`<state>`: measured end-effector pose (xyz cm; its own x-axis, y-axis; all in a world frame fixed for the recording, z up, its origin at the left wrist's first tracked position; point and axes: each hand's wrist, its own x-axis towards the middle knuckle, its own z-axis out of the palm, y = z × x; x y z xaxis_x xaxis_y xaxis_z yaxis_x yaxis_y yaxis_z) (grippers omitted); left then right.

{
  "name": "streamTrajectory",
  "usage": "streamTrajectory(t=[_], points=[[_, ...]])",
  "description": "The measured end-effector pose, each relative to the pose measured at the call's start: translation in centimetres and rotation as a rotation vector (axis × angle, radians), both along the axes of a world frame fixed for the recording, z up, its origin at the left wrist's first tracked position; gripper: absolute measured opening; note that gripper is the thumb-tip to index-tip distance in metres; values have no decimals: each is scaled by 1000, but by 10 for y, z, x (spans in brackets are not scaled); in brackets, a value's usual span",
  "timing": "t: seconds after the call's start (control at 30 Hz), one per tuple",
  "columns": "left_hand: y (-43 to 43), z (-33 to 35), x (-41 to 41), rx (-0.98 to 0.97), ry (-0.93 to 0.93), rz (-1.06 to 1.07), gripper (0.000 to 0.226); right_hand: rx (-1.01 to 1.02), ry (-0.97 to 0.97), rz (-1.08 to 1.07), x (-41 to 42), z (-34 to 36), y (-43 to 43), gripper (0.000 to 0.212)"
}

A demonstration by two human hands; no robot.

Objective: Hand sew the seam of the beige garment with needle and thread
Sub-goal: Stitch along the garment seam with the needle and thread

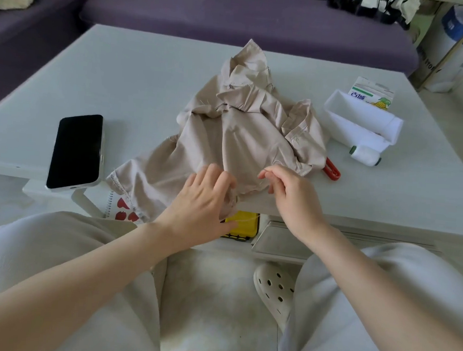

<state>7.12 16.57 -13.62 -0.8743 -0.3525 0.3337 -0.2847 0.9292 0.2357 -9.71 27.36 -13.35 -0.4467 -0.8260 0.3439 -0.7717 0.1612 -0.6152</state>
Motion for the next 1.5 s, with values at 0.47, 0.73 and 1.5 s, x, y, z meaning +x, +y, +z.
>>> streamTrajectory(t=[0.47, 0.73, 1.5], points=[[-46, -3, 23, -18, -291, 29, 77, 209, 38, 104, -28, -5, -41, 26], [-81, -5, -2, 58, -343, 26, 77, 260, 114, 19, -60, -2, -66, 25], [-66, 16, -34, 110, -57, 207, 23, 203, 136, 180, -12, 20, -72, 16]])
